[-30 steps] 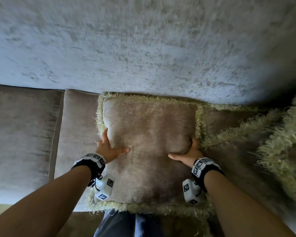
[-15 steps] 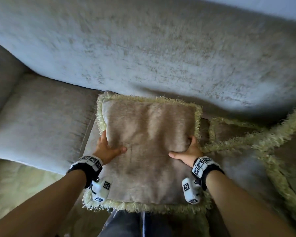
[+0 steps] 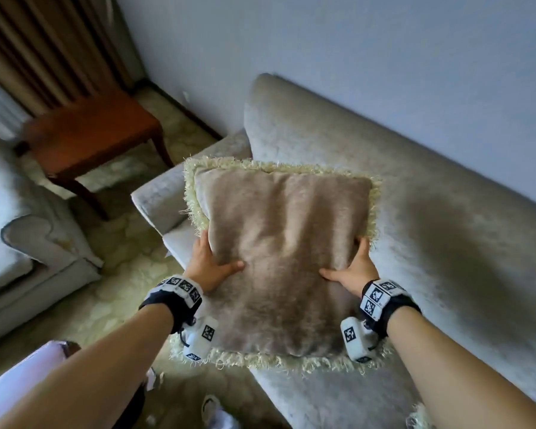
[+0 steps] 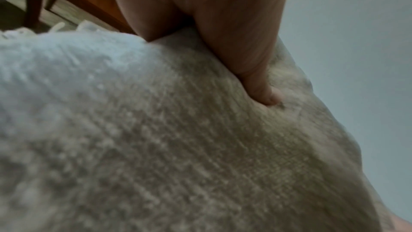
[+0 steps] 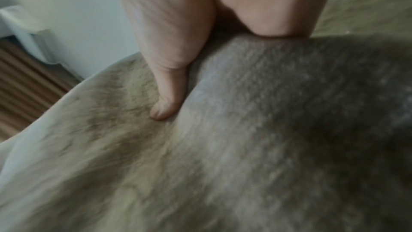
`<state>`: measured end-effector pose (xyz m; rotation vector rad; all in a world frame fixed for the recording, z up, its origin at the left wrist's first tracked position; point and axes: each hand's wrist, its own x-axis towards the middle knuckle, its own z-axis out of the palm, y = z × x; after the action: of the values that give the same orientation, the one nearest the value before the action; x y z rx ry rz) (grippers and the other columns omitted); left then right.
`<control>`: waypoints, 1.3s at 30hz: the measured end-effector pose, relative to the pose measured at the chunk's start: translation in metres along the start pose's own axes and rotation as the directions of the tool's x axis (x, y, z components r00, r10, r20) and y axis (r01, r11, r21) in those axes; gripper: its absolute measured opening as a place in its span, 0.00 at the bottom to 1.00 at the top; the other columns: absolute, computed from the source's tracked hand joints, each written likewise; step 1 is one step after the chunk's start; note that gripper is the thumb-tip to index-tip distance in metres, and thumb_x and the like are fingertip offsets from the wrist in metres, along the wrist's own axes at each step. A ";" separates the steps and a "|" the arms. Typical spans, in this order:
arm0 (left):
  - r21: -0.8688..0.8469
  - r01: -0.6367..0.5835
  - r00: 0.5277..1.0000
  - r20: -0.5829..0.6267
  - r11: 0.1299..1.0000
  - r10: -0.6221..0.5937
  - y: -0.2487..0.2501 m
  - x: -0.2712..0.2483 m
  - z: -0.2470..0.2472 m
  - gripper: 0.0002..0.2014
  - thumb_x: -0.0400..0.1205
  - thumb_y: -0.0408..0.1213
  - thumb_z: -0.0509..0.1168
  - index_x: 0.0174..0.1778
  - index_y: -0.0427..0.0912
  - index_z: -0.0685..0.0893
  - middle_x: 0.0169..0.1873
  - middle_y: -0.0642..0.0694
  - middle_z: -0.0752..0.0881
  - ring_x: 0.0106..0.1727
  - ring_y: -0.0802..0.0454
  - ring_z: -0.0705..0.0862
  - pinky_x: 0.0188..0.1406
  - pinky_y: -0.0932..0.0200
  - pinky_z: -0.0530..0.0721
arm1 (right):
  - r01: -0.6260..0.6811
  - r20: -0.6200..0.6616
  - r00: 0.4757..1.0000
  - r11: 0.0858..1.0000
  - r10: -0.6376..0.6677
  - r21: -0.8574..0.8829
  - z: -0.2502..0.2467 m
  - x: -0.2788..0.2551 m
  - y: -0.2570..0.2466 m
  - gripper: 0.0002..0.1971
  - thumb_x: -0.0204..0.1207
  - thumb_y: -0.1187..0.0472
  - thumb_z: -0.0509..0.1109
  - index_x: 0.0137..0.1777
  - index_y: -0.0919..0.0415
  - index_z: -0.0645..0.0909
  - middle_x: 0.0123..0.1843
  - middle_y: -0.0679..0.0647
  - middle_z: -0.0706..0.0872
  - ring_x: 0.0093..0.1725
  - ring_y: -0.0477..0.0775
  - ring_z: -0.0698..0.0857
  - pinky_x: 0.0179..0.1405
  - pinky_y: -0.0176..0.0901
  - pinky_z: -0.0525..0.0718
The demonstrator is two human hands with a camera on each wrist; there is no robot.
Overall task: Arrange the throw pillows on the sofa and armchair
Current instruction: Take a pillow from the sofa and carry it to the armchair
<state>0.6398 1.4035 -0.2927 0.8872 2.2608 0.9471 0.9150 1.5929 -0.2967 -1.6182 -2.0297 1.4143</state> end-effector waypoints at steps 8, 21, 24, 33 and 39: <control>-0.096 0.015 0.951 -0.306 0.995 -0.044 -0.076 0.021 -0.227 0.59 0.59 0.57 0.84 0.82 0.50 0.57 0.68 0.45 0.70 0.72 0.44 0.72 0.75 0.46 0.71 | 0.299 0.083 0.952 0.953 -0.295 -0.045 0.141 0.017 -0.220 0.59 0.54 0.50 0.90 0.79 0.49 0.54 0.74 0.57 0.77 0.65 0.63 0.83 0.66 0.58 0.81; -0.107 0.090 0.823 -0.553 0.990 -0.134 -0.215 0.039 -0.462 0.59 0.57 0.66 0.80 0.79 0.52 0.57 0.70 0.44 0.73 0.72 0.44 0.74 0.73 0.42 0.74 | 0.564 0.308 0.797 0.823 -0.520 -0.069 0.367 0.046 -0.462 0.61 0.49 0.47 0.91 0.77 0.48 0.55 0.75 0.57 0.76 0.70 0.63 0.78 0.72 0.61 0.75; -0.099 0.139 0.803 -0.572 0.985 -0.171 -0.247 0.049 -0.500 0.61 0.53 0.72 0.75 0.78 0.50 0.56 0.68 0.43 0.75 0.71 0.44 0.75 0.72 0.44 0.75 | 0.603 0.397 0.752 0.793 -0.526 -0.090 0.422 0.064 -0.502 0.60 0.51 0.47 0.91 0.78 0.50 0.55 0.75 0.56 0.76 0.70 0.63 0.78 0.72 0.58 0.74; -0.211 0.264 0.592 -0.735 0.941 -0.331 -0.343 0.046 -0.598 0.57 0.54 0.68 0.76 0.75 0.44 0.64 0.64 0.47 0.75 0.68 0.49 0.74 0.71 0.50 0.73 | 0.719 0.681 0.529 0.694 -0.507 -0.041 0.624 0.099 -0.622 0.64 0.47 0.41 0.90 0.79 0.47 0.52 0.73 0.56 0.79 0.67 0.63 0.82 0.68 0.56 0.79; -0.385 0.413 0.361 -0.763 0.826 -0.536 -0.413 -0.004 -0.630 0.59 0.52 0.70 0.75 0.76 0.45 0.63 0.62 0.41 0.72 0.66 0.45 0.73 0.71 0.53 0.73 | 0.811 0.818 0.339 0.584 -0.465 -0.004 0.760 0.061 -0.669 0.66 0.47 0.41 0.90 0.81 0.48 0.50 0.75 0.58 0.77 0.69 0.64 0.80 0.70 0.55 0.77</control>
<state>0.0686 0.9180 -0.2184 -0.5198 2.9187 1.3943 -0.0392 1.2576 -0.2191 0.0701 -3.0846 1.4318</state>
